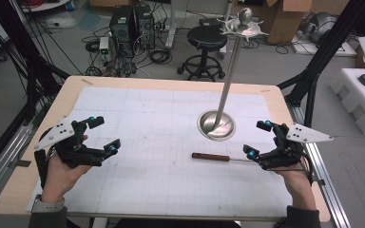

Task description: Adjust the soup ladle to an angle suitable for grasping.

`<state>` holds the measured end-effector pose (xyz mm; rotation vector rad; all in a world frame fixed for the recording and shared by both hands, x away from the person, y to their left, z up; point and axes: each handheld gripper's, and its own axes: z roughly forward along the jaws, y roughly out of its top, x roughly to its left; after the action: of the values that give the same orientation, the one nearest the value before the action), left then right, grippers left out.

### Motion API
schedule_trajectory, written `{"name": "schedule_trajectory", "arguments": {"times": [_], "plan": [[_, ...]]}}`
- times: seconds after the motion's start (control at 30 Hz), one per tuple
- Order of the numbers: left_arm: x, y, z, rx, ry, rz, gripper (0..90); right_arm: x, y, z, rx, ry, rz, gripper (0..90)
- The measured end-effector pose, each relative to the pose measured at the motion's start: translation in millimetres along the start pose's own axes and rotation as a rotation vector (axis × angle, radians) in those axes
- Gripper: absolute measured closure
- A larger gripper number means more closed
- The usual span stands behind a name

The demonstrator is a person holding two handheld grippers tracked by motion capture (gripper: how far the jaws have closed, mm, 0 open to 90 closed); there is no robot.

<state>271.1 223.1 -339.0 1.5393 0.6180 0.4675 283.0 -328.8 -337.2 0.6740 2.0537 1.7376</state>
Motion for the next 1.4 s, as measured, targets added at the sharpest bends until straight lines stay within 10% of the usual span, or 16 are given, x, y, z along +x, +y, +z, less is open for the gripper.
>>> {"name": "schedule_trajectory", "arguments": {"times": [0.6,0.9,1.4], "plan": [[1.4,-5.2,4.0,0.016,0.012,-0.008,1.9,-7.4,-7.8,-1.7,0.094,-0.080,-0.041,9.4],[1.9,-7.7,5.4,0.025,0.016,-0.012,1.9,-13.1,-14.4,-6.2,0.109,-0.069,-0.010,61.1],[2.7,-11.2,3.8,0.031,0.023,-0.027,1.9,-14.2,-23.4,5.4,0.191,-0.063,0.015,89.2]]}}
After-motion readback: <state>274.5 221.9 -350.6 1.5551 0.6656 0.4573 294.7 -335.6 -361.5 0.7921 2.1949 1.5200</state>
